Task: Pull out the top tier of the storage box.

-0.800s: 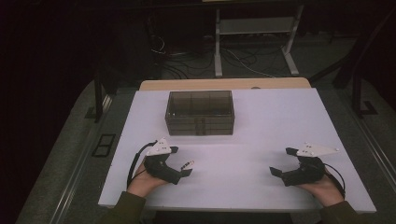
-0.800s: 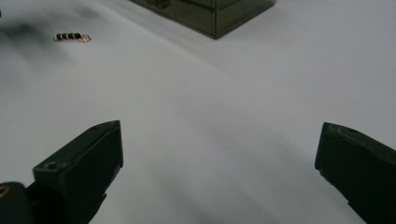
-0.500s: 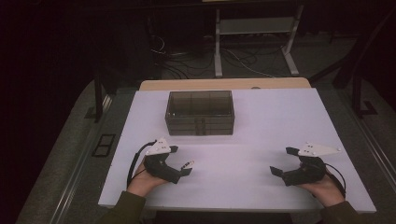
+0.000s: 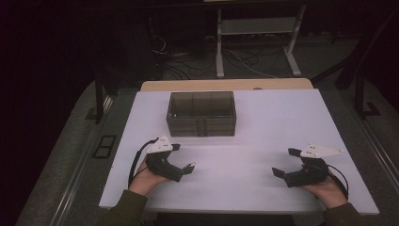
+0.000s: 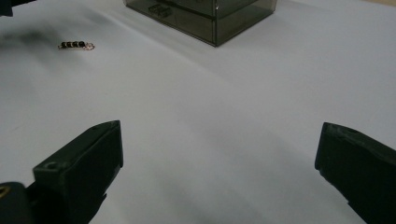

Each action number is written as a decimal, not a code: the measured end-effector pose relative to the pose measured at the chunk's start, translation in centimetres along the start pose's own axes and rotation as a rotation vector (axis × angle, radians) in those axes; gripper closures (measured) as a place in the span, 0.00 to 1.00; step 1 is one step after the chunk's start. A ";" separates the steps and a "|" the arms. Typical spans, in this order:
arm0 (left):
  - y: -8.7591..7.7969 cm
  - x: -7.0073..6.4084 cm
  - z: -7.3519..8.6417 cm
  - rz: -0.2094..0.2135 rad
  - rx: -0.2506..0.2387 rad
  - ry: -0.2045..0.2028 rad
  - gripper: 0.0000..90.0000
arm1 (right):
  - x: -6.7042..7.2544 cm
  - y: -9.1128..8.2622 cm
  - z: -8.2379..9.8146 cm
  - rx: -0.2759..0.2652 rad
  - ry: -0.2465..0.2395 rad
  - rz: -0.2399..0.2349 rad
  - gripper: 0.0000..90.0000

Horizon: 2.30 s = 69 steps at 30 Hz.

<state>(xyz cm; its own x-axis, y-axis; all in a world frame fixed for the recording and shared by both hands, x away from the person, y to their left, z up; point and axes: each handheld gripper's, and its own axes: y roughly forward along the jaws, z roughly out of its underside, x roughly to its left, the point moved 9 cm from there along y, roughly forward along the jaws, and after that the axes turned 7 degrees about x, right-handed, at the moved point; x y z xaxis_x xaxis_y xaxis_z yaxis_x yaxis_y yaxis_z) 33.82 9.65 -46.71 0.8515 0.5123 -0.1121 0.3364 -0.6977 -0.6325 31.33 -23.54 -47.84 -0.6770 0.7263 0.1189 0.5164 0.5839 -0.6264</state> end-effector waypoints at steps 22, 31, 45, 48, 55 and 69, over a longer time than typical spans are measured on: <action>1.0 0.3 -0.6 0.004 0.002 -0.001 0.00 | 0.1 0.1 -0.5 -0.028 -0.022 0.002 0.01; 1.1 0.6 -1.2 0.007 -0.011 -0.013 0.00 | 0.2 0.2 -0.5 -0.022 -0.028 0.005 0.01; 1.9 1.4 -1.6 -0.033 0.001 0.000 0.13 | 0.0 0.2 -0.4 -0.020 -0.021 0.017 0.01; 1.9 1.4 -1.6 -0.033 0.003 -0.005 0.16 | 0.0 0.2 -0.3 -0.017 -0.022 0.021 0.01; 1.9 1.4 -1.3 -0.026 0.019 -0.016 0.25 | 0.0 0.2 -0.3 -0.015 -0.021 0.024 0.01; 1.7 1.0 -0.7 -0.026 0.064 -0.011 0.46 | -0.1 0.3 -0.2 -0.014 -0.019 0.027 0.01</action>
<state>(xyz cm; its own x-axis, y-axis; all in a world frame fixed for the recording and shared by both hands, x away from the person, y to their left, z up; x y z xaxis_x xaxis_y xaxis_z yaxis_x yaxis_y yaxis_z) 35.54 8.65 -47.41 0.8379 0.5359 -0.1031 0.3321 -0.6506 -0.6830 31.66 -23.40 -47.85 -0.6724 0.7351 0.0871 0.5419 0.5689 -0.6186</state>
